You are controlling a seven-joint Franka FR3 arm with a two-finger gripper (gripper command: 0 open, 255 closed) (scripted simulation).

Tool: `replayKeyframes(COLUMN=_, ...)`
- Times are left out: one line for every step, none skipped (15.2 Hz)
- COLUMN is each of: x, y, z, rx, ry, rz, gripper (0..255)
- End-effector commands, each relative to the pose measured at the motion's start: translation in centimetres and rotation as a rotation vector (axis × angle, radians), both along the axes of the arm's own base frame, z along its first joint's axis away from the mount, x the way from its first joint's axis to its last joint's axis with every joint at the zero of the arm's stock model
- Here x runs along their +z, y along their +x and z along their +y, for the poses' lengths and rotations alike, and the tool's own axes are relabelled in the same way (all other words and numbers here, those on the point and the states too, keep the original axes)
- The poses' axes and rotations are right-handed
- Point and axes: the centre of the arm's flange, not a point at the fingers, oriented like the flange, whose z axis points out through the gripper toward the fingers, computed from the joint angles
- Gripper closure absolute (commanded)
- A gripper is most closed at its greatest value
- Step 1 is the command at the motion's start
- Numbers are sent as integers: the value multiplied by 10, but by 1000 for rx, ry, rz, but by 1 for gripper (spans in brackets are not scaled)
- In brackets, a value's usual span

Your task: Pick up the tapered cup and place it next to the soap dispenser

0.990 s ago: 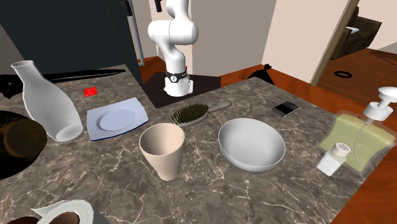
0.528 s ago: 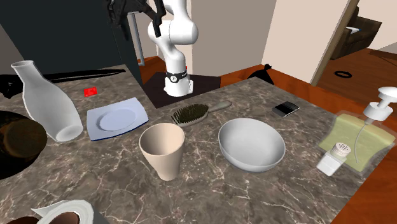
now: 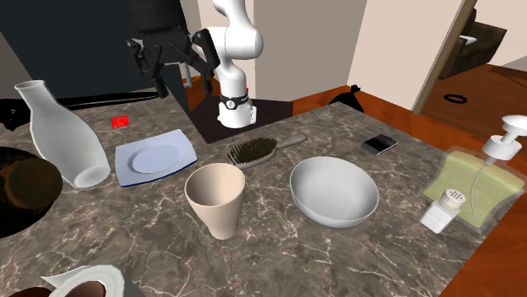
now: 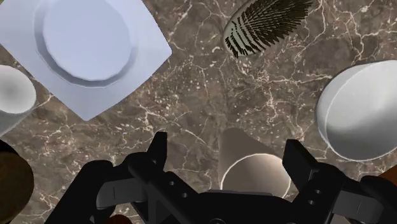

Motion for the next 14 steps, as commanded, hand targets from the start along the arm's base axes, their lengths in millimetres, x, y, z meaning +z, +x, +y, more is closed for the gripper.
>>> replayKeyframes(x=-14, y=23, z=6, rx=0, ry=1, rz=4, gripper=0)
replayKeyframes(x=-22, y=34, z=9, rx=0, ry=2, rz=7, gripper=0)
replayKeyframes(x=-29, y=45, z=12, rx=0, ry=2, rz=9, gripper=0)
replayKeyframes(x=-37, y=55, z=15, rx=0, ry=2, rz=12, gripper=0)
replayKeyframes(x=-44, y=66, z=18, rx=0, ry=3, rz=15, gripper=0)
replayKeyframes(x=-52, y=77, z=21, rx=0, ry=3, rz=17, gripper=0)
replayKeyframes(x=-60, y=88, z=24, rx=0, ry=4, rz=20, gripper=0)
replayKeyframes(x=-67, y=98, z=27, rx=1, ry=4, rz=22, gripper=0)
replayKeyframes(x=-75, y=109, z=30, rx=1, ry=4, rz=25, gripper=0)
replayKeyframes(x=-83, y=120, z=33, rx=1, ry=5, rz=27, gripper=0)
replayKeyframes(x=-85, y=123, z=34, rx=1, ry=5, rz=28, gripper=0)
replayKeyframes(x=-90, y=123, z=34, rx=1, ry=5, rz=28, gripper=0)
replayKeyframes(x=-95, y=122, z=35, rx=1, ry=5, rz=28, gripper=0)
replayKeyframes(x=-101, y=122, z=36, rx=1, ry=5, rz=28, gripper=0)
